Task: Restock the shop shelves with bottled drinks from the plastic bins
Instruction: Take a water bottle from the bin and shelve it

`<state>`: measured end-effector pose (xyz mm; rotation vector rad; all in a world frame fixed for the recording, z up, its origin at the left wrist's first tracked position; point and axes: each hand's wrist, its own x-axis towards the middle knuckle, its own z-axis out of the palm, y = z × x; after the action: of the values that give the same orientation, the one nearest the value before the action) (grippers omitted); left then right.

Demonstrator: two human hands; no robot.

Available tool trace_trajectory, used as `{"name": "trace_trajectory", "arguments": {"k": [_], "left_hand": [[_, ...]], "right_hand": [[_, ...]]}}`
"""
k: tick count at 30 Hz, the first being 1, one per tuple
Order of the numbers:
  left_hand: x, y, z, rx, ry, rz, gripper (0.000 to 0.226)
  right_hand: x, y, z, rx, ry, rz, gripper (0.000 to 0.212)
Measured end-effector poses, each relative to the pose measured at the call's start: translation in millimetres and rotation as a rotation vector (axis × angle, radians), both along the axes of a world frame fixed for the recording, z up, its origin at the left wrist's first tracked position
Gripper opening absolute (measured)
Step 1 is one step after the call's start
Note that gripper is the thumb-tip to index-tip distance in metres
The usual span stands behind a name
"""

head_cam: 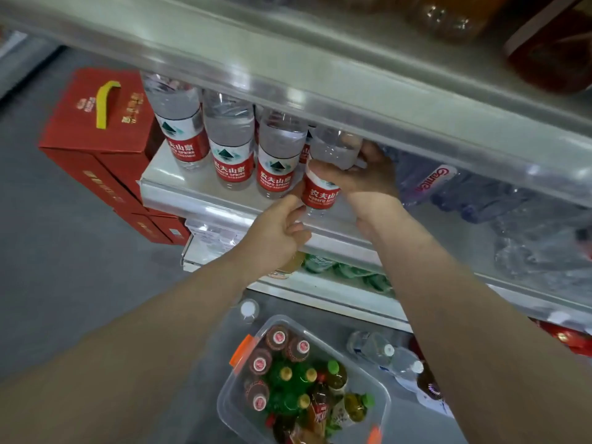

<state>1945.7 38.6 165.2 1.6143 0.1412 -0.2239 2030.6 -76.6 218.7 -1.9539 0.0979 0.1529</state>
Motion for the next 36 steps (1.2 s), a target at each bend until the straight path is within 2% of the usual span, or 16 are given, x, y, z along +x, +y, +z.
{"name": "trace_trajectory", "arguments": {"k": [2,4,6,9,11,15,22,30,36], "left_hand": [[4,0,-3,-0.014,0.022,0.0,0.052],[6,-1,-5,-0.01,0.041,-0.003,0.048],[7,-1,-8,-0.009,0.048,-0.006,0.052],[8,-1,-10,0.005,0.065,-0.011,0.061],[8,0,-13,0.017,0.067,-0.001,0.065],[7,1,-18,0.026,0.065,-0.012,0.065],[6,-3,-20,0.001,0.045,0.001,0.065],[7,-6,-18,0.061,0.062,0.008,0.066],[-13,-12,-13,0.181,0.045,0.053,0.067]], "right_hand": [[2,-1,-3,0.014,0.006,-0.004,0.078],[3,-3,-7,0.007,0.001,0.006,0.058],[3,-2,-10,0.009,-0.022,0.008,0.051],[2,-2,-16,0.034,-0.046,-0.012,0.061],[2,-6,-24,0.085,0.011,0.002,0.065],[-6,-16,-48,0.145,0.141,0.035,0.051],[-7,-16,-71,0.235,0.156,-0.041,0.049],[-17,-17,-72,0.217,0.126,-0.028,0.056],[-61,-32,-54,0.028,0.117,0.075,0.072]]}}
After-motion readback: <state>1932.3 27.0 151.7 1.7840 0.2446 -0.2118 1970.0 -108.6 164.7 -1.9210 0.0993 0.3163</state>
